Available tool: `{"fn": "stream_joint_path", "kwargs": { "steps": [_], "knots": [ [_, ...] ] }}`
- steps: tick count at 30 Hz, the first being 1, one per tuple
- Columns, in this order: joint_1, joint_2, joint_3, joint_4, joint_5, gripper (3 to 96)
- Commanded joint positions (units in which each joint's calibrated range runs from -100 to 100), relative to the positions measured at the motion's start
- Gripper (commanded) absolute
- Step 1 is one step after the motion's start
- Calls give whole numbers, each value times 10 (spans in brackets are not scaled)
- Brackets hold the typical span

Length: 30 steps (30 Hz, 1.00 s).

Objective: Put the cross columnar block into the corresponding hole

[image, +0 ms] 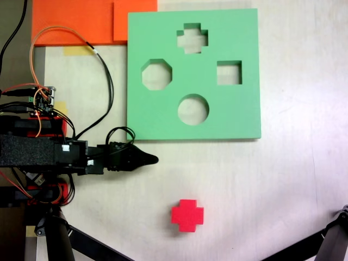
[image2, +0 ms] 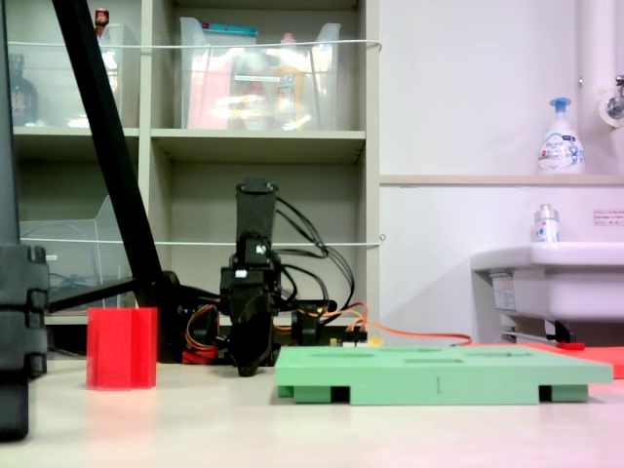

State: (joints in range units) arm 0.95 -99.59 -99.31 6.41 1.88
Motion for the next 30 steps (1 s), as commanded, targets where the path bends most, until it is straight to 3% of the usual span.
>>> {"fn": "stream_joint_path", "kwargs": {
  "steps": [1,19,22,27,30],
  "knots": [
    [3,-4,-7,-57,-1,486],
    [0,-4,-7,-58,3,486],
    [-40,-4,-7,-55,52,489],
    [-67,-4,-7,5,223,493],
    [-100,-4,10,-98,275,468]
  ]
}}
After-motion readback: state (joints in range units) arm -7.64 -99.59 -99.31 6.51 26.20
